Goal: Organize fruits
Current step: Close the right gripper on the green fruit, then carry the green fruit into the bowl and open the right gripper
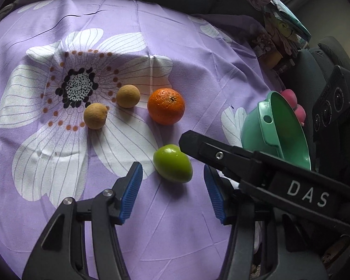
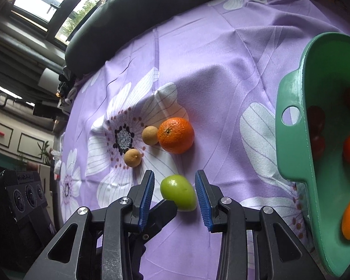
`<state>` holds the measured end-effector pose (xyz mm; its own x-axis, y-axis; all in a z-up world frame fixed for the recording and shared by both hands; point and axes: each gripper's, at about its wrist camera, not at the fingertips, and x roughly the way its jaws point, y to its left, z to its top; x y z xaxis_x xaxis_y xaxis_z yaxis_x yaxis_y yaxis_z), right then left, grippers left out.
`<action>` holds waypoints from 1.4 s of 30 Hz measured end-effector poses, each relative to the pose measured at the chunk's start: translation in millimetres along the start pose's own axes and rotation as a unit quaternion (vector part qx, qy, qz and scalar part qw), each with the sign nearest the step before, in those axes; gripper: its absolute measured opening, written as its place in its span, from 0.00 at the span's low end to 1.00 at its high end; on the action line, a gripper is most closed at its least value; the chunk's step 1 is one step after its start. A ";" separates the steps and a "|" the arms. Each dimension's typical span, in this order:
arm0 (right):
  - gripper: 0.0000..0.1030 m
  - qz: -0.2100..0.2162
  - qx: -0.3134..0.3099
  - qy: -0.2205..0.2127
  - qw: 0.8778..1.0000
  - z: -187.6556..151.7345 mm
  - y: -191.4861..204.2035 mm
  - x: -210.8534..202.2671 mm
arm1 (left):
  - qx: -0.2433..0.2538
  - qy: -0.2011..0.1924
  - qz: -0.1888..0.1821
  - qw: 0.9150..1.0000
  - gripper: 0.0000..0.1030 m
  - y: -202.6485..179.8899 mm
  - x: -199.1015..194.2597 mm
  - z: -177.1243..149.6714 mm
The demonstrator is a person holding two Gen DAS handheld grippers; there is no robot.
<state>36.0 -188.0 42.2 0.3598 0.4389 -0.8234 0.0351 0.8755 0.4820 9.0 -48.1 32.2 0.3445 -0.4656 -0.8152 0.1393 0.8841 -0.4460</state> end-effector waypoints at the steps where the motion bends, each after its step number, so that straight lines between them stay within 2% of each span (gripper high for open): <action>1: 0.39 0.001 0.000 0.005 1.000 -0.1 -0.7 1.3 | 0.000 0.005 -0.001 1.000 0.51 -1.2 3.4 -0.5; 9: 0.39 -0.014 -0.001 0.031 0.999 -1.0 -1.3 16.0 | 0.011 0.014 0.016 1.000 0.43 -6.2 15.5 -1.2; 14: 0.39 -0.005 -0.001 0.042 0.999 -0.6 -2.5 21.6 | 0.006 0.013 0.027 1.000 0.35 -1.7 19.0 0.4; 30: 0.39 -0.011 -0.014 0.041 0.999 -1.9 2.7 30.2 | 0.010 0.002 0.033 0.999 0.34 -4.4 18.8 0.0; 34: 0.39 -0.007 -0.018 0.016 1.000 -2.9 7.1 17.5 | 0.025 -0.027 0.029 0.999 0.34 -10.8 4.7 -0.5; 42: 0.39 0.000 -0.045 -0.077 0.996 -8.1 18.3 -37.2 | 0.077 -0.105 0.013 0.991 0.34 -42.8 -32.5 -5.8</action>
<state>15.7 -186.7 79.2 0.4996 0.4092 -0.7635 -0.0458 0.8926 0.4484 -13.5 -71.1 75.7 0.5339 -0.4389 -0.7227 0.2619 0.8985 -0.3522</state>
